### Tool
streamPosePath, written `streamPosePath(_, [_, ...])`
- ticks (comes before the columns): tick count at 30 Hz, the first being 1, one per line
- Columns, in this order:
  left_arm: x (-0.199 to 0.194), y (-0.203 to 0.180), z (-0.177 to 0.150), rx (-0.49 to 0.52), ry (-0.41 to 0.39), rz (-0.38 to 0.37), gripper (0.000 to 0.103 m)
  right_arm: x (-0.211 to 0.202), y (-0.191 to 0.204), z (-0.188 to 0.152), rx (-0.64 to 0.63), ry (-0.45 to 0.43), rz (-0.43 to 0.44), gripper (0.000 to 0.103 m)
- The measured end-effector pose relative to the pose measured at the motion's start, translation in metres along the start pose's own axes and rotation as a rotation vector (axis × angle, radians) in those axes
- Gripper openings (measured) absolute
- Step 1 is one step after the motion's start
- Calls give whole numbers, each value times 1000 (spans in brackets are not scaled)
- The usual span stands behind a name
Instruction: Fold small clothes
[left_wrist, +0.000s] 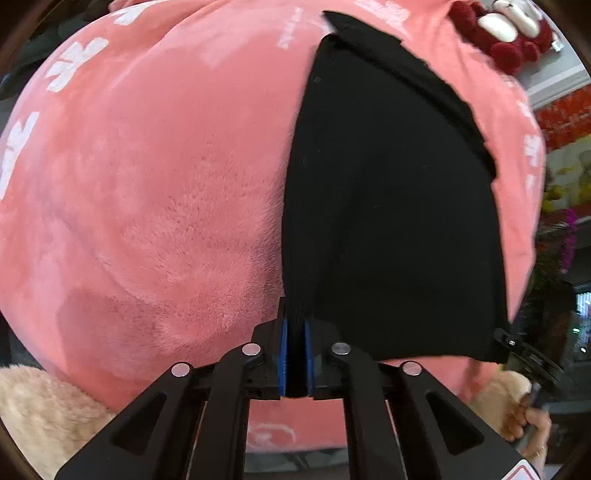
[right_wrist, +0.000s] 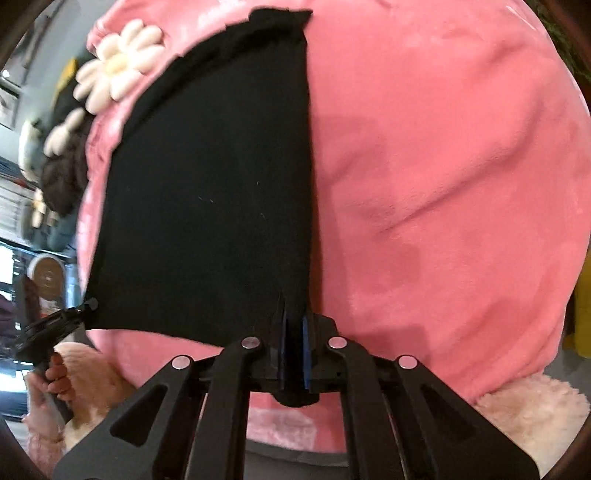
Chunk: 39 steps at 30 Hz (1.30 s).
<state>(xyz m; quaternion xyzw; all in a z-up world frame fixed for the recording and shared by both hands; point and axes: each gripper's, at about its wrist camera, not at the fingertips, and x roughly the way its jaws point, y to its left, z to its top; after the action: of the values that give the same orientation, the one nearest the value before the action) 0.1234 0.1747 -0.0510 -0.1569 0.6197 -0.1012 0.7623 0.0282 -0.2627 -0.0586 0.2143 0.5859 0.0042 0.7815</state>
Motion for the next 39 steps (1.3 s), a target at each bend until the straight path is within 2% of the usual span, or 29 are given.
streamPosePath(1, [3, -1, -1, -19, -11, 17, 15, 1, 4, 0, -7, -11, -17, 11])
streamPosePath(2, [4, 0, -2, -35, -18, 22, 26, 2, 6, -1, -9, -15, -28, 20])
streamPosePath(3, [4, 3, -2, -67, -34, 30, 54, 3, 8, -2, -8, -15, -41, 32])
streamPosePath(4, [2, 5, -3, -88, -56, 30, 64, 2, 7, -5, -5, -22, -58, 66])
streamPosePath(5, [0, 9, -3, -104, -76, 30, 65, 2, 5, -5, 0, -36, -67, 83])
streamPosePath(6, [-1, 11, -4, -112, -85, 34, 65, 3, 6, -6, 3, -51, -67, 83])
streamPosePath(9, [8, 20, -1, -149, -59, 34, 68, 14, 10, -4, 13, -33, -44, 82])
streamPosePath(10, [9, 19, 1, -145, -65, 32, 69, 19, 10, -3, 20, -24, -37, 77])
streamPosePath(11, [10, 15, 1, -130, -69, 26, 70, 22, 5, -6, 21, -17, -39, 64])
streamPosePath(12, [11, 12, 2, -109, -64, 17, 70, 22, 8, -6, 12, -37, -73, 59])
streamPosePath(13, [10, 7, 3, -80, -60, 14, 63, 20, 12, -5, 1, -46, -67, 32])
streamPosePath(14, [13, 1, 3, -65, -59, 2, 51, 19, 12, -4, 8, -42, -38, 5])
streamPosePath(15, [13, -3, 4, -46, -45, -7, 20, 15, 11, -3, 32, -40, -5, 5])
streamPosePath(16, [15, -8, 4, -31, -11, -12, 3, 10, 11, -4, 29, -49, -2, 5])
streamPosePath(17, [13, -10, 3, -31, 6, -31, 3, 2, 15, -6, 11, -64, -8, 5])
streamPosePath(27, [-57, -16, -29, 14, -40, -78, 3, -60, 17, -35, 22, -85, 50, 4])
streamPosePath(35, [-84, -11, -72, 16, 9, -89, 3, -89, 12, -92, -2, -27, 68, 4])
streamPosePath(39, [-98, -13, -112, 46, 30, -77, 3, -99, 15, -122, -30, 2, 46, 4])
